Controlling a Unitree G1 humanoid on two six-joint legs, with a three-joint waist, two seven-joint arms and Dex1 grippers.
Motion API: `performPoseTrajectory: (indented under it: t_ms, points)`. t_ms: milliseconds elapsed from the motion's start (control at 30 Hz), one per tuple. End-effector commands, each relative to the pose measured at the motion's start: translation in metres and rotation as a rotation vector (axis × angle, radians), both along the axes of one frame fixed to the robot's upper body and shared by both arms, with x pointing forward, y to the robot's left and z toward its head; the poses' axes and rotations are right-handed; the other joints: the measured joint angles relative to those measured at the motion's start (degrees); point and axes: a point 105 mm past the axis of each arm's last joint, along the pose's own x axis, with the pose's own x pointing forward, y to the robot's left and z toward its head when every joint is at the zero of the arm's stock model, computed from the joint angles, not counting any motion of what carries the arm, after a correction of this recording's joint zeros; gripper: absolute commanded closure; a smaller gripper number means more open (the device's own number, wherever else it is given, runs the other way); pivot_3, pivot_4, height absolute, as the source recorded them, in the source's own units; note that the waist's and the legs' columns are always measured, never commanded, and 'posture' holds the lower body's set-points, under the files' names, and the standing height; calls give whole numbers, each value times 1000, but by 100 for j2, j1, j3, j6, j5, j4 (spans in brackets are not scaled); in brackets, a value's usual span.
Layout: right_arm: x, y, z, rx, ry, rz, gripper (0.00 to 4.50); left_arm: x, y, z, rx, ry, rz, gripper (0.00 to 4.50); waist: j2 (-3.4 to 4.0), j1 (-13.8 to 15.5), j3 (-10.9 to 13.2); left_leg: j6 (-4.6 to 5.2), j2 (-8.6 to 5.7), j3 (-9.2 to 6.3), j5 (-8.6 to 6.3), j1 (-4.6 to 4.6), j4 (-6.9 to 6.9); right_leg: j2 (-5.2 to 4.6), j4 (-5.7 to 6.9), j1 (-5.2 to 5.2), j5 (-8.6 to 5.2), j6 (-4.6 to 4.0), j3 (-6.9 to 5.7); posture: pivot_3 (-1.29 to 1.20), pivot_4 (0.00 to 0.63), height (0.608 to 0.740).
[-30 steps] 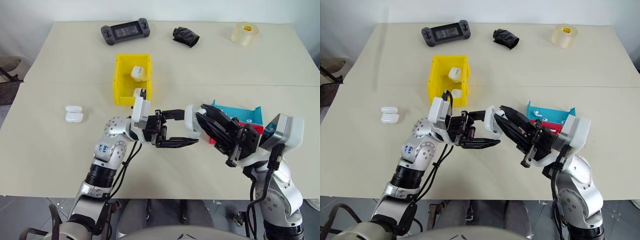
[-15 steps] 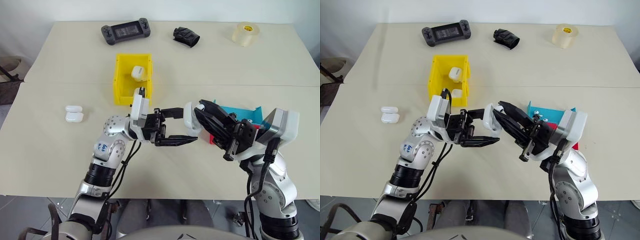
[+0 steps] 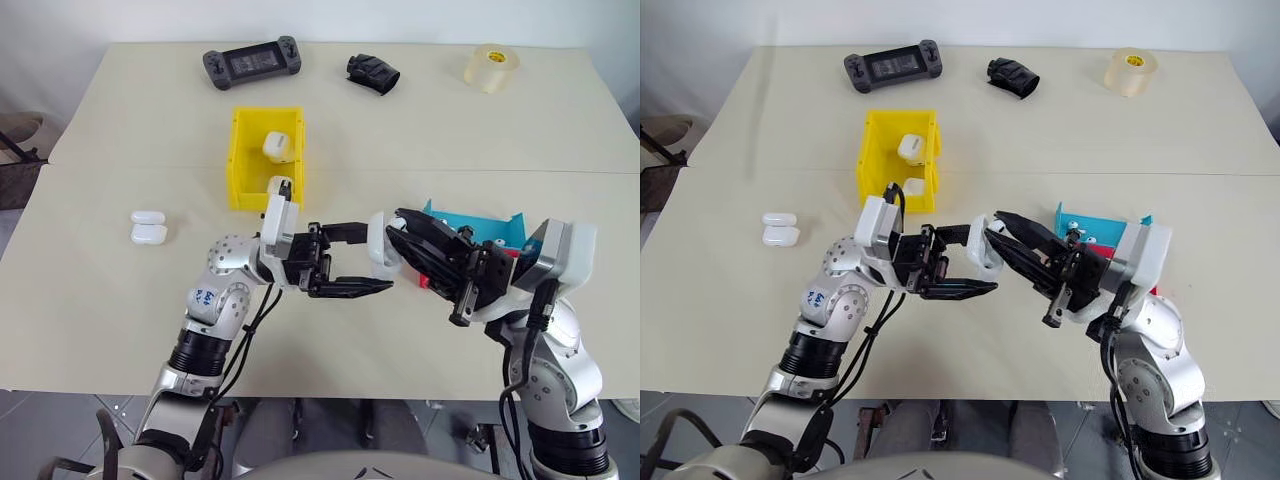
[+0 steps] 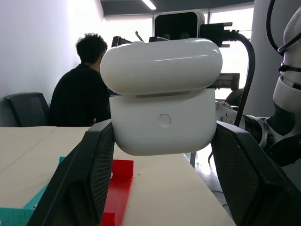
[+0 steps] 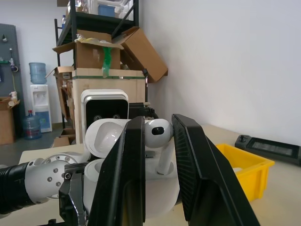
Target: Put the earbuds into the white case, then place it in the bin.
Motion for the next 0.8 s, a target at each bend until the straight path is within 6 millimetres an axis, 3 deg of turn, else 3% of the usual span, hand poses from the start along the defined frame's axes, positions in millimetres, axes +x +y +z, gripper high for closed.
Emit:
performPoseTrajectory:
  t_ms: [33, 300, 800]
  points:
    - [4, -10, -7, -30, 51, -22, 4010, -3, 4, 22, -93, -75, 19, 1754, 0, 2, 0, 0, 1, 0, 0, 0, 0, 0, 0, 0, 0, 0, 0, 0, 150, 740]
    - [4, -18, 2, -39, 53, -30, 4010, -1, 5, 22, -105, -74, 44, 1754, 0, 3, 0, 0, 9, 0, 0, 0, 0, 0, -3, 1, 0, 0, -1, 0, 150, 740]
    - [3, -12, 14, -26, 44, -9, 4010, -1, 5, 21, -110, -75, 54, 1754, -1, 3, 0, 0, 23, 2, 0, -1, 0, 0, -6, 2, 0, 0, -1, 0, 150, 740]
